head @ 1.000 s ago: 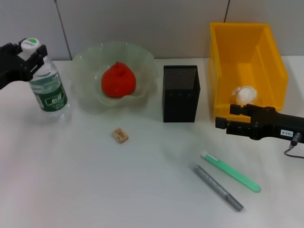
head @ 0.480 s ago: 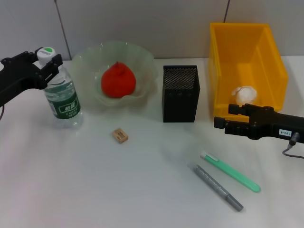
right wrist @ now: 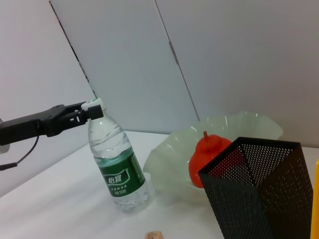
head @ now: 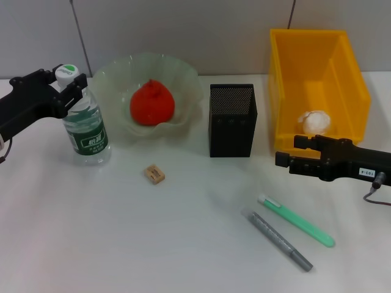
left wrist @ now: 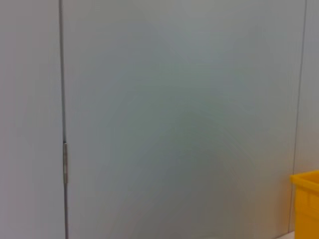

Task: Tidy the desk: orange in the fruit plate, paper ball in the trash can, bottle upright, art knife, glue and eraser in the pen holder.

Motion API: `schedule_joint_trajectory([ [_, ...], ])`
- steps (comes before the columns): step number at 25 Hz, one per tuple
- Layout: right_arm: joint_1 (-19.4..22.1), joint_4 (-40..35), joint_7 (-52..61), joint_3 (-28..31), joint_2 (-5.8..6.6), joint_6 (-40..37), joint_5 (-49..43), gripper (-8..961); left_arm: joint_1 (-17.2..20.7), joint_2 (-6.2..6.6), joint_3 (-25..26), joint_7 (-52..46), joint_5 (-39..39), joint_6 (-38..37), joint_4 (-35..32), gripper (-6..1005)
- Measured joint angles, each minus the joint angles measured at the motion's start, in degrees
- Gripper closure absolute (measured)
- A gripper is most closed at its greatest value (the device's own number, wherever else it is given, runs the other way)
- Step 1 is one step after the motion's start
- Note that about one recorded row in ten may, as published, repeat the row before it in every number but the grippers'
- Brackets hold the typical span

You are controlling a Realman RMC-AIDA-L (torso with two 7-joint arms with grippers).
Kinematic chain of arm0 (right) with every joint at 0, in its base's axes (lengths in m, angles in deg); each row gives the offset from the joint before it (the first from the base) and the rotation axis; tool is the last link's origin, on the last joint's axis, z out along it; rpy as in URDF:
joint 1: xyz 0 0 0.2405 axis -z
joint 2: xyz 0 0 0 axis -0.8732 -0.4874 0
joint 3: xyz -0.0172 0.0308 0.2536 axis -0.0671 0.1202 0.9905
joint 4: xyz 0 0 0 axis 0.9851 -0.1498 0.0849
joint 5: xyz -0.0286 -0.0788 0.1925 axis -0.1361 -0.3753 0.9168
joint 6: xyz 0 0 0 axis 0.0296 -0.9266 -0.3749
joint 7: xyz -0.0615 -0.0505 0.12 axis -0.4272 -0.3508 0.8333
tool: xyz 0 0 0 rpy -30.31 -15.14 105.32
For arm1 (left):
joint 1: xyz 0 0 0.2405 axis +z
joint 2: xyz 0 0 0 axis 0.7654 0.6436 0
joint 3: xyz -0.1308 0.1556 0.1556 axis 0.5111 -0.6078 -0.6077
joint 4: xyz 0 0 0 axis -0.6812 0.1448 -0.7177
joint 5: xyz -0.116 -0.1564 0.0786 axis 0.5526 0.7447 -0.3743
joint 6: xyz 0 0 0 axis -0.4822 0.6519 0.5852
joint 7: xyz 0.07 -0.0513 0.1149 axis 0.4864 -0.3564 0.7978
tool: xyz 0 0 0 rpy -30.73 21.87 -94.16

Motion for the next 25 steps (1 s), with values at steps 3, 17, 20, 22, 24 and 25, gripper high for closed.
schedule_joint_trajectory([
  [3, 0.0, 0.0, 0.0, -0.1, 0.0, 0.0, 0.0, 114, 0.3, -0.02, 0.0, 1.3, 0.0, -0.5, 0.0, 552],
  [17, -0.2, 0.0, 0.0, -0.1, 0.0, -0.1, -0.1, 115, 1.2, 0.04, 0.1, 2.2, 0.1, -1.1, -0.4, 490],
  [20, -0.2, 0.0, 0.0, 0.0, 0.01, -0.2, -0.1, 115, 3.2, 0.04, 1.5, 1.7, 1.8, -3.1, -4.6, 470],
  [22, -0.2, 0.0, 0.0, 0.0, 0.09, -0.3, -0.1, 115, 4.9, 0.2, 2.3, 0.8, 3.8, -4.9, -7.3, 466],
  [24, -0.2, 0.0, 0.0, 0.1, 0.13, -0.4, -0.1, 115, 6.1, 0.32, 3.2, -0.1, 4.8, -6.3, -9.0, 461],
  [25, -0.2, 0.0, 0.0, 0.0, 0.12, -0.4, -0.1, 115, 6.1, 0.32, 3.2, -0.1, 4.8, -6.3, -9.0, 459],
])
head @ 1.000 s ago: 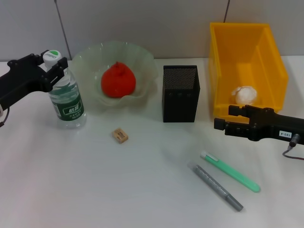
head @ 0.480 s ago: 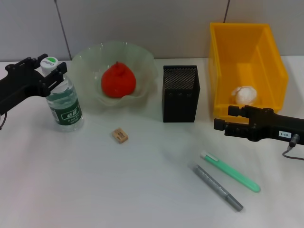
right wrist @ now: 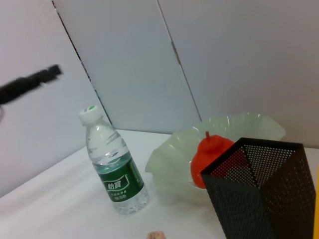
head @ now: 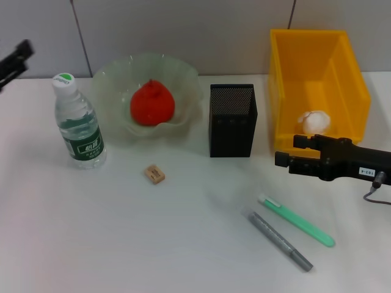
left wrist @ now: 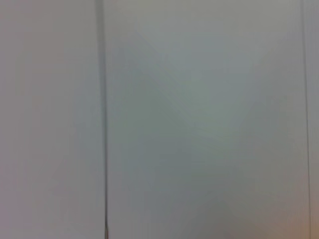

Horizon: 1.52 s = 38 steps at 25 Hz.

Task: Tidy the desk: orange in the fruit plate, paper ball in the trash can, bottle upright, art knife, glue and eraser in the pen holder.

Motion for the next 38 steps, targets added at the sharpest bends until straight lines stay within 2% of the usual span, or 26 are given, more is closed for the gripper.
schedule_joint_trajectory([
  [1, 0.0, -0.2, 0.0, -0.1, -0.08, -0.1, 0.0, 115, 2.9, 0.18, 5.5, -3.4, 0.7, -8.3, -0.7, 457],
  [3, -0.1, -0.3, 0.0, -0.1, -0.12, -0.1, 0.0, 115, 3.5, 0.34, 7.7, -3.9, 0.3, -12.9, 0.6, 354],
  [4, -0.3, -0.3, 0.0, -0.1, -0.13, -0.1, 0.1, 115, 3.5, 0.34, 7.7, -3.9, 0.3, -12.9, 0.6, 302],
  [5, -0.4, -0.4, 0.0, -0.1, -0.16, -0.1, 0.1, 115, 4.3, 0.83, 9.8, -3.6, -0.4, -18.5, 2.9, 250],
  [8, -0.8, -0.4, 0.2, -0.2, -0.15, -0.2, 0.1, 115, 5.4, 2.25, 11.5, -2.0, -2.3, -26.3, 6.9, 228],
  [9, -0.9, -0.4, 0.3, -0.2, -0.15, -0.2, 0.1, 114, 5.9, 3.12, 12.1, -1.0, -3.4, -29.6, 9.3, 221],
  [13, -1.1, -0.8, 0.8, -0.3, -0.12, -0.6, 0.1, 114, 6.2, 5.01, 12.2, 1.7, -6.8, -35.3, 13.9, 224],
  [16, -0.7, -2.1, 2.0, -0.2, -0.06, -1.1, 0.1, 114, 6.2, 5.46, 12.3, 3.1, -9.5, -36.6, 15.3, 227],
  [20, -0.6, -2.4, 2.1, -0.2, -0.05, -1.3, 0.1, 114, 6.3, 5.46, 12.5, 3.5, -10.8, -36.7, 15.4, 230],
  [22, -0.6, -2.4, 2.1, -0.2, -0.07, -1.6, 0.1, 114, 6.0, 4.95, 13.6, 3.7, -13.5, -37.0, 15.5, 231],
  [28, -0.1, -3.0, 3.1, 0.0, 0.28, -2.9, 0.0, 114, 5.9, 4.93, 13.6, 3.9, -14.1, -37.2, 15.5, 233],
  [30, 0.1, -4.0, 4.6, 0.0, 0.53, -3.5, -0.2, 114, 4.8, 4.98, 13.7, 5.1, -19.8, -41.1, 15.2, 233],
  [33, 0.4, -8.2, 9.2, -0.2, 0.7, -4.6, -2.6, 115, 4.3, 5.04, 13.8, 5.2, -21.3, -42.1, 15.4, 234],
  [38, -0.7, -18.6, 23.0, -0.2, 0.75, -8.5, -12.0, 115, 4.2, 4.93, 13.5, 5.9, -21.8, -42.1, 15.5, 234],
])
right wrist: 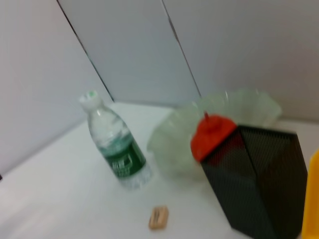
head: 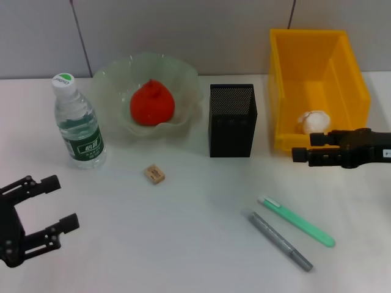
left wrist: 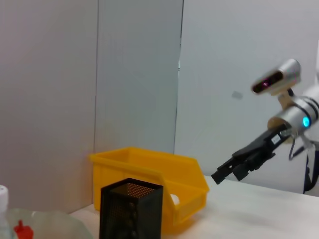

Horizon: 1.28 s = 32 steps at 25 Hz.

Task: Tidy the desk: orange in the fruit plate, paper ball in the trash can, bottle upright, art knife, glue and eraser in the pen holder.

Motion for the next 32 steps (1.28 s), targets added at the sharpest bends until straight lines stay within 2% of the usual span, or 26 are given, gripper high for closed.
schedule_joint_trajectory([
  [4, -3.7, -7.5, 10.7, 0.0, 0.28, -6.5, -10.0, 115, -0.2, -0.71, -0.3, 1.6, -1.8, -0.2, -0.2, 234],
  [9, -9.8, -11.3, 19.8, -1.0, 1.11, -14.2, -21.1, 115, -0.9, -0.95, -0.3, 1.6, -4.0, -0.3, -0.2, 235],
  [12, -14.0, -11.7, 24.4, -4.3, 1.86, -17.6, -26.6, 115, -0.9, -1.09, -0.3, 1.8, -4.2, -0.6, -0.4, 235],
  [14, -16.2, -11.5, 26.5, -7.6, 1.95, -18.2, -29.6, 115, -1.1, -1.26, -0.3, 2.7, -4.3, -1.0, -0.3, 235],
  [17, -18.8, -11.0, 29.6, -13.3, 1.27, -17.8, -34.2, 115, -1.3, -1.32, -0.3, 3.0, -4.4, -1.1, -0.1, 235],
  [21, -21.2, -10.4, 32.1, -18.6, -0.93, -15.0, -39.8, 114, -1.3, -1.44, -0.3, 3.0, -4.4, -1.0, 0.0, 236],
  [25, -22.4, -6.6, 34.2, -23.4, -1.27, -9.7, -40.7, 114, -1.4, -1.53, -0.1, 3.0, -4.4, -0.7, 0.1, 236],
  [32, -24.8, 2.4, 34.4, -25.9, -1.42, -2.2, -38.9, 114, -1.5, -1.68, 0.1, 3.1, -4.4, -0.2, 0.1, 237],
])
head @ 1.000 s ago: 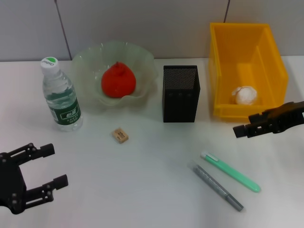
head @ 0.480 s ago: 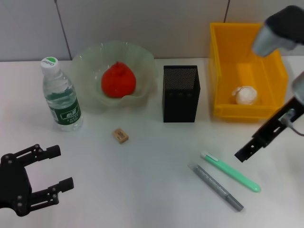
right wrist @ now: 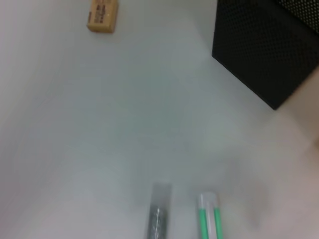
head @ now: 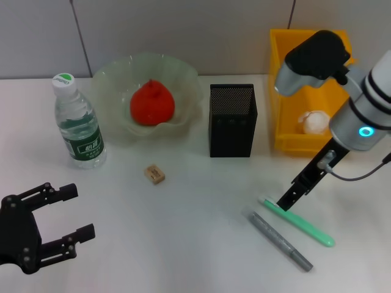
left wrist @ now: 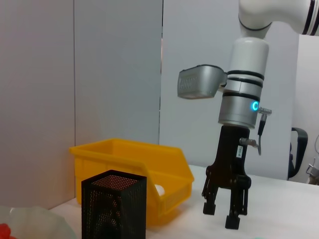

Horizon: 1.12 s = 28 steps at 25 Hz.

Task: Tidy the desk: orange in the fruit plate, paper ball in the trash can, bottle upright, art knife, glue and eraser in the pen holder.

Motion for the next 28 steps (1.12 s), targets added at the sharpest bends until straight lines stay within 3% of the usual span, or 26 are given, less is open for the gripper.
schedule_joint_trajectory([
  [9, -1.5, 4.7, 2.2, -5.7, -0.25, 6.8, 1.7, 115, 0.0, -0.53, 0.1, 0.6, 0.0, 1.2, 0.0, 237],
  [28, -3.8, 9.6, 6.7, -14.1, -0.4, 12.1, 3.3, 274, 0.2, -0.64, 0.1, 0.7, 0.0, 2.1, 0.1, 239],
])
